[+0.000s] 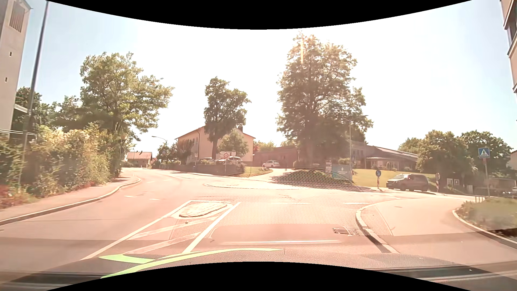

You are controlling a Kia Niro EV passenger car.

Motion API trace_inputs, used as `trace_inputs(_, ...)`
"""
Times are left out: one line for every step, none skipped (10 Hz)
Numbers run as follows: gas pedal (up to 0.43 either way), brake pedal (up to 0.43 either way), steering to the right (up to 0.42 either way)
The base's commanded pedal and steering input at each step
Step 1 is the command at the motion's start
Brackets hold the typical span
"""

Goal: Follow the waypoints while adhering to traffic rules and regulations

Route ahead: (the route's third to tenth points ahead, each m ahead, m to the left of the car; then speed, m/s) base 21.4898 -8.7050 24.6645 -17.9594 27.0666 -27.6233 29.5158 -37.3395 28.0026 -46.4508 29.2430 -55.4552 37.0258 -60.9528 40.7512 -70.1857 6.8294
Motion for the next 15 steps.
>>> trace_inputs(0.0, 0.152, 0.082)
trace_inputs(0.0, 0.152, 0.093)
trace_inputs(0.0, 0.14, 0.103)
trace_inputs(0.0, 0.116, 0.114)
trace_inputs(0.0, 0.085, 0.127)
trace_inputs(0.0, 0.018, 0.14)
trace_inputs(0.0, 0.0, 0.159)
trace_inputs(0.0, 0.0, 0.175)
trace_inputs(0.0, 0.0, 0.193)
trace_inputs(0.0, 0.0, 0.207)
trace_inputs(0.0, 0.0, 0.222)
trace_inputs(0.0, 0.0, 0.232)
trace_inputs(0.0, 0.0, 0.241)
trace_inputs(0.0, 0.0, 0.254)
trace_inputs(0.0, 0.0, 0.267)
